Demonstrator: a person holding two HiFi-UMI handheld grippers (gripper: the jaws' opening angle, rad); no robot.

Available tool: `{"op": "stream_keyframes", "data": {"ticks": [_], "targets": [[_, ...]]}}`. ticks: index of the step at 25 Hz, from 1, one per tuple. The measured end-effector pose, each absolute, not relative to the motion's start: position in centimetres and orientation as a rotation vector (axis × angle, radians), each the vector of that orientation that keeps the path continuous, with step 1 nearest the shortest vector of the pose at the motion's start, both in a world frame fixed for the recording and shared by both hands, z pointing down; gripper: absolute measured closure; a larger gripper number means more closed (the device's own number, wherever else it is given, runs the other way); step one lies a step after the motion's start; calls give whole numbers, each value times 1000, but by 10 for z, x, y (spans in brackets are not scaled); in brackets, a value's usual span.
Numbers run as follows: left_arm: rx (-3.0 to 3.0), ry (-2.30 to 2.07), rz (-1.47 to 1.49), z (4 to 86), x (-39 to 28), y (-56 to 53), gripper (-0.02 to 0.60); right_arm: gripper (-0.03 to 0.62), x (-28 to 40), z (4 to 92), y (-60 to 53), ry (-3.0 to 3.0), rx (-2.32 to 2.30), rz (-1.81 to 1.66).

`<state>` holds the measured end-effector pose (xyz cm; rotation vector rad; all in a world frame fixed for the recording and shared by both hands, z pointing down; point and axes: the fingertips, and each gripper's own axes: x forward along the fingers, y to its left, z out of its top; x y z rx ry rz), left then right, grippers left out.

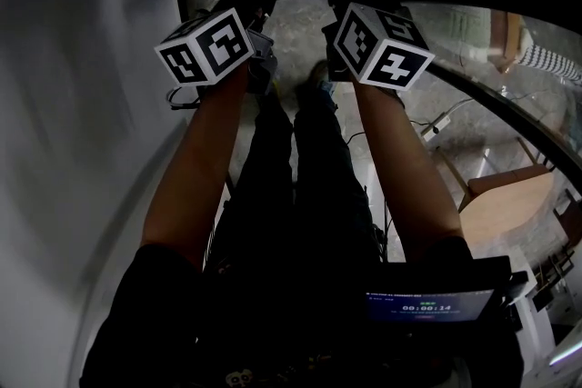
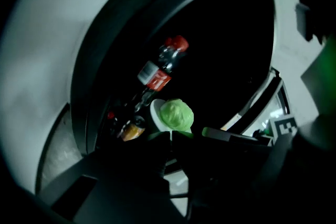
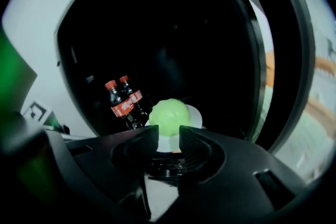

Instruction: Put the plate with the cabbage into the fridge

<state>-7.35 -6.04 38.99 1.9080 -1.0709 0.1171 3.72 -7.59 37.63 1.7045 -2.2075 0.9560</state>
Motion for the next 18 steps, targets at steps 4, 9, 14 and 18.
{"op": "stream_keyframes", "data": {"ticks": [4,9,14,18], "targets": [[2157,-1282,228,360,-78,-70,566,480,33,364,-73,-2237,1655,650],[2372,-1424,297,334,-72,-72,566,482,33,355,-70,-2264,1640,463],[2524,-1469,334,316,-62,-69,566,588,38,350,-65,-2265,1654,355],[2536,-1498,321,310,-64,-69,566,589,42,337,-63,-2288,1678,273]]}}
